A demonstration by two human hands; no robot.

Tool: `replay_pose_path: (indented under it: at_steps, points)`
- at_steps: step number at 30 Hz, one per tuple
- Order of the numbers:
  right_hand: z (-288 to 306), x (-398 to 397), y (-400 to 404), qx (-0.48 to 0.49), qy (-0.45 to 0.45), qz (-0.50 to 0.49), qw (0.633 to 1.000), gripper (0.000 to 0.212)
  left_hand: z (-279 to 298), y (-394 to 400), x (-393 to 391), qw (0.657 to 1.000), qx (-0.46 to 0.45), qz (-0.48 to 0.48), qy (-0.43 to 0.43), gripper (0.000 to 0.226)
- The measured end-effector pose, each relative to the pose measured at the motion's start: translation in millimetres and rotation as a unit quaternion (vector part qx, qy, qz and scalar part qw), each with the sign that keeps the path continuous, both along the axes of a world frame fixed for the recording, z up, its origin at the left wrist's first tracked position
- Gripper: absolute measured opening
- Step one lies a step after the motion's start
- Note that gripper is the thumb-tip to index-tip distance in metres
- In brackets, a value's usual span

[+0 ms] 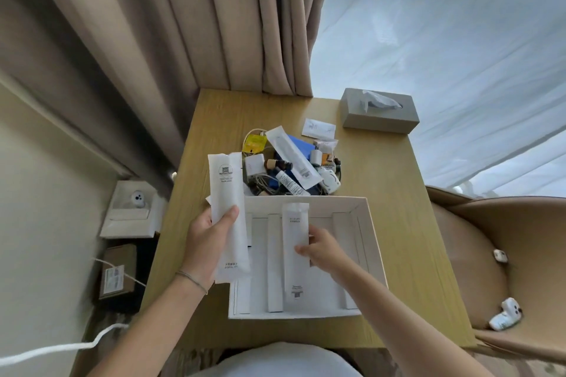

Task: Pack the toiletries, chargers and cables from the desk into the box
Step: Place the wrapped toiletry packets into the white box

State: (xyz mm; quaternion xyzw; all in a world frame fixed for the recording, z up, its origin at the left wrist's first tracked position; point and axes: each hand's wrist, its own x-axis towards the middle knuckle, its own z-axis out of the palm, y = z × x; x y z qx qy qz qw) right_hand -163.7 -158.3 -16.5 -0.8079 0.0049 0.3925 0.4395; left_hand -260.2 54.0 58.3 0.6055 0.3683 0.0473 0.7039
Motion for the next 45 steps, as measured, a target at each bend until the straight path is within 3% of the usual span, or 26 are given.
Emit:
replay_pose_path:
  at_steps: [6,12,14,18,22,28,32,36,45]
  points:
    - [-30,-6,2,-0.032,0.081,-0.053,0.995,0.033,-2,-1,-13,1.000,-0.013,0.002,0.009,0.022]
    - [-50,-1,6,-0.093,0.054,-0.031,0.994,0.021,1,-13,-17,1.000,-0.014,0.009,0.013,0.015]
    - [-52,-2,4,-0.133,0.017,0.014,0.991,0.016,2,-18,-17,1.000,-0.017,0.014,0.018,0.015]
    - [-53,-3,-1,-0.255,-0.071,0.142,0.954,0.043,4,-32,-14,0.999,-0.042,0.000,0.019,0.013]
    - [-44,5,-1,-0.308,-0.115,0.219,0.918,0.044,3,-53,-5,0.995,-0.074,-0.059,0.045,0.015]
    - [0,34,-24,-0.240,-0.154,0.093,0.954,0.021,-13,-80,5,0.976,-0.044,-0.182,0.113,0.016]
    - [23,39,-38,-0.181,-0.165,0.035,0.969,0.025,-36,-96,19,0.961,-0.022,-0.226,0.154,0.021]
    - [28,32,-41,-0.144,-0.160,0.014,0.976,0.043,-57,-107,38,0.947,-0.012,-0.258,0.188,0.025]
    - [35,29,-53,-0.110,-0.158,-0.002,0.981,0.039,-98,-124,62,0.938,0.017,-0.255,0.235,0.029]
